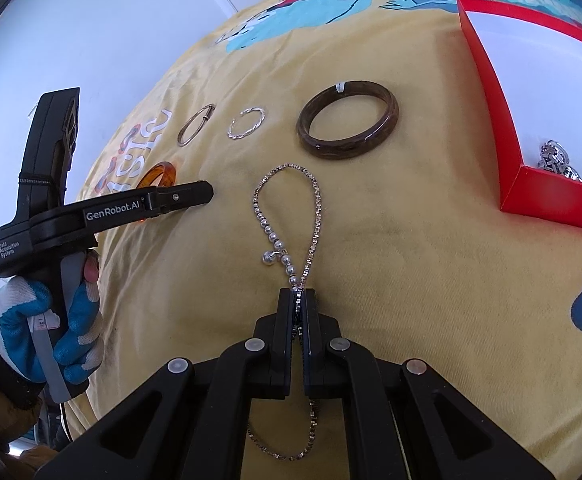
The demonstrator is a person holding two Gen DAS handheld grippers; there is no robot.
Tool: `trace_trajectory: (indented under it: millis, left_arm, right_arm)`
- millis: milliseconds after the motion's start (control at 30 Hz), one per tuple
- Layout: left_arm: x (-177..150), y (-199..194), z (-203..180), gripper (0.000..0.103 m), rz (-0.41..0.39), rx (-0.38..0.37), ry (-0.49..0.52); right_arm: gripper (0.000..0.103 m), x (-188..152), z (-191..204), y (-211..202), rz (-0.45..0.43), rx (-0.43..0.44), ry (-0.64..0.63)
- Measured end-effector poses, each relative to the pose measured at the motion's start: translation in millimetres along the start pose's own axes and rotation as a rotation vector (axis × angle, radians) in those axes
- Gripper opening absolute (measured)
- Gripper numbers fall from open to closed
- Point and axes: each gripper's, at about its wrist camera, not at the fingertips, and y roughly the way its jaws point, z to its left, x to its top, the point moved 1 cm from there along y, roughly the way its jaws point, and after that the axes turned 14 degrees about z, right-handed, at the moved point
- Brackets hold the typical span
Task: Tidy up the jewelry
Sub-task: 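Carry the necklace and silver ring in both tools over the red box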
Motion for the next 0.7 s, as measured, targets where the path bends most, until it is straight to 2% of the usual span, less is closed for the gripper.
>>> trace_trajectory:
  millis: [267,700]
  left_arm:
    - [-13,-21,-7,0.019,-0.02,-0.009,0.028]
    - [-37,-77,-24,0.019,-0.086,-0.038,0.075]
  right_arm:
    - [0.004,-2,15,-19,-0.028,-0.015,-0.023]
    - [0.004,-21,45,-77,-0.124,-0.027,-0.058]
